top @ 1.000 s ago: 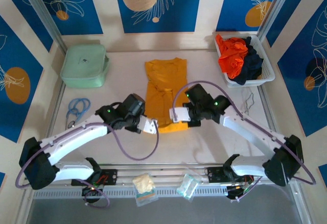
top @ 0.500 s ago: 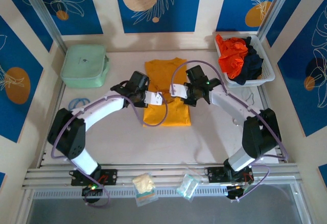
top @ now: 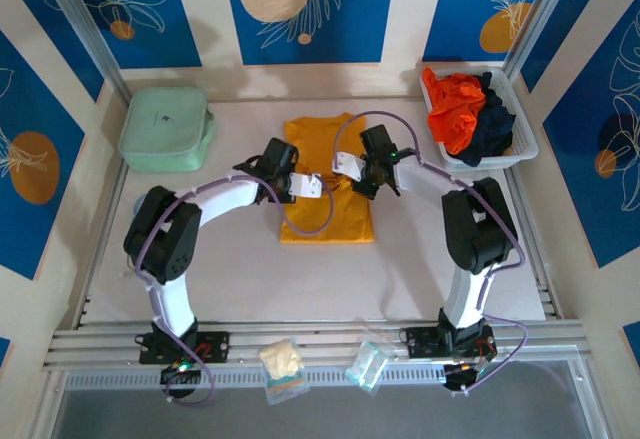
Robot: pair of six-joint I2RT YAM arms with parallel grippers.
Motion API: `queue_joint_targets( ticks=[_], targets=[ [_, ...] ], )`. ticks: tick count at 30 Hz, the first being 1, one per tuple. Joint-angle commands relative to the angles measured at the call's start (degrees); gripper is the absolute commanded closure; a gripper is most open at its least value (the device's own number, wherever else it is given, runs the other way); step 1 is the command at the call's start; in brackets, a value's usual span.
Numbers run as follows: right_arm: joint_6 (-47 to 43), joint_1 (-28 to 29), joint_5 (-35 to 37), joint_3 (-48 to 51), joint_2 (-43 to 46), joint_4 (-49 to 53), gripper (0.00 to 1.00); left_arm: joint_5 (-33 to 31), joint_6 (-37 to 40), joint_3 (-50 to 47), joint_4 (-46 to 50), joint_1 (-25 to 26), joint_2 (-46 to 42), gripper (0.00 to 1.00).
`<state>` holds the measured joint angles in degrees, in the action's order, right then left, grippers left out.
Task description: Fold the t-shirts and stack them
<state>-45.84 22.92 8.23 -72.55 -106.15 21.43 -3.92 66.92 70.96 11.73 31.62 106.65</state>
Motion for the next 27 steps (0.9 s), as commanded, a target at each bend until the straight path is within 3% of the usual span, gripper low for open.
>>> queue_joint_targets(
  ticks=[1,3,4,6,10,18,21,23,27],
  targets=[
    [3.5,-0.6,0.9,-2.4,-2.0,-2.7,0.97,-1.6,-0.7,1.8,-3.5,-1.0,1.8,1.00],
    [4.9,-0.8,1.4,-2.8,-3.1,-3.2,0.91,-2.7,-1.4,2.7,-3.4,-1.2,2.8,1.00],
    [5.8,-0.9,1.8,-2.9,-3.5,-3.6,0.85,-3.3,-1.9,3.2,-3.2,-1.3,3.3,0.94],
    [7.6,-1.2,2.6,-3.2,-4.2,-4.9,0.76,-4.7,-3.3,3.9,-3.8,-1.5,4.0,0.72],
    [12.3,-1.9,4.0,-3.8,-5.1,-6.5,0.68,-7.7,-7.0,4.2,-7.3,-2.1,4.2,0.56],
    [16.9,-2.7,3.2,-1.1,-1.4,-12.0,0.64,-11.3,-10.4,-1.2,-18.9,-2.4,-1.3,0.46],
    [11.8,-2.8,-0.3,1.9,3.8,-13.1,0.61,-7.4,-8.8,-6.1,-23.6,-2.8,-7.2,0.42],
    [5.9,-2.9,-4.3,4.2,8.2,-11.6,0.60,0.7,-6.3,-11.4,-24.9,-3.4,-13.6,0.37],
    [-11.2,-3.2,-15.9,10.3,17.3,-5.2,0.58,17.9,5.8,-18.1,-13.1,-3.1,-24.4,0.35]
  ],
)
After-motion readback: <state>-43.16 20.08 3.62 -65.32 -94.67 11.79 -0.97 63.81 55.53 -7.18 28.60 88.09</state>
